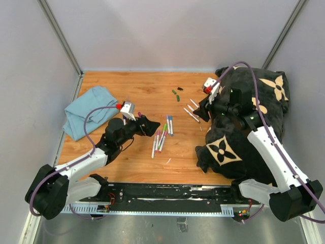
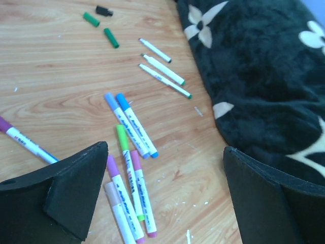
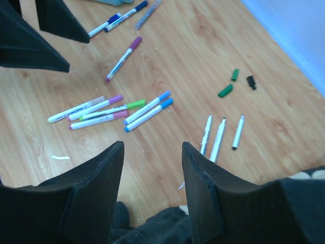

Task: Open the pen caps
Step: Pick up the pen from the center of the board.

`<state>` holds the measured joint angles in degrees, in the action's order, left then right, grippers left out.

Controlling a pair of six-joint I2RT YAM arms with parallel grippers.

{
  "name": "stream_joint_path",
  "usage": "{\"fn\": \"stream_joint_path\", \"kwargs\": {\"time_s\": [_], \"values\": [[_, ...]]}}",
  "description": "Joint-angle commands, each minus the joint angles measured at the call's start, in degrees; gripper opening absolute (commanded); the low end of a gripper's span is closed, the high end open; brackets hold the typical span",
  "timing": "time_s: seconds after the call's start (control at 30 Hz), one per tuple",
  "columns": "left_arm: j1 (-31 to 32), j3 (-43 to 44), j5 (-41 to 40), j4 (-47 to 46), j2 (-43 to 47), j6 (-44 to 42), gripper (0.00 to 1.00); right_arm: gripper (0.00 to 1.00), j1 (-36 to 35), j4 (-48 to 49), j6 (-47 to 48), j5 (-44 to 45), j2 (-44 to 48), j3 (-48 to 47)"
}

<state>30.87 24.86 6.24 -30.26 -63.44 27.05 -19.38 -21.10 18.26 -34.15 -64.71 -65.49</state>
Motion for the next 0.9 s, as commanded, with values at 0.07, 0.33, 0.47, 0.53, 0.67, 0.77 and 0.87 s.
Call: {"fn": "stream_joint_path", "kwargs": {"time_s": [0.07, 0.33, 0.47, 0.53, 0.67, 0.77, 0.87], "values": [[-0.02, -3.4, 6.28, -5.87, 5.17, 2.44, 0.99, 0.5, 1.76, 3.73, 0.51, -7.0, 1.88, 7.67], [3.49, -6.69, 0.36, -5.51, 6.31, 6.87, 0.96, 0.98, 2.39, 4.76, 7.31, -8.74, 2.15, 10.63], [6.45, -7.99, -3.51, -5.44, 7.1, 7.4, 0.95, 0.98, 2.37, 4.42, 7.25, -8.13, 1.4, 10.69], [7.22, -8.05, -5.35, -4.74, 7.67, 6.85, 0.95, 0.98, 2.39, 4.25, 7.14, -8.34, 1.19, 10.66], [8.81, -5.85, -7.73, -1.28, 7.49, 5.06, 0.95, 0.98, 2.39, 4.06, 7.0, -8.05, 0.94, 10.48], [11.44, -4.0, -10.54, 0.22, 6.26, 4.22, 0.95, 0.98, 2.38, 3.92, 7.05, -7.65, 1.01, 10.43], [14.21, -2.04, -14.47, 1.96, 4.56, 3.53, 0.95, 0.98, 2.38, 3.88, 7.06, -7.44, 1.25, 10.4]]}}
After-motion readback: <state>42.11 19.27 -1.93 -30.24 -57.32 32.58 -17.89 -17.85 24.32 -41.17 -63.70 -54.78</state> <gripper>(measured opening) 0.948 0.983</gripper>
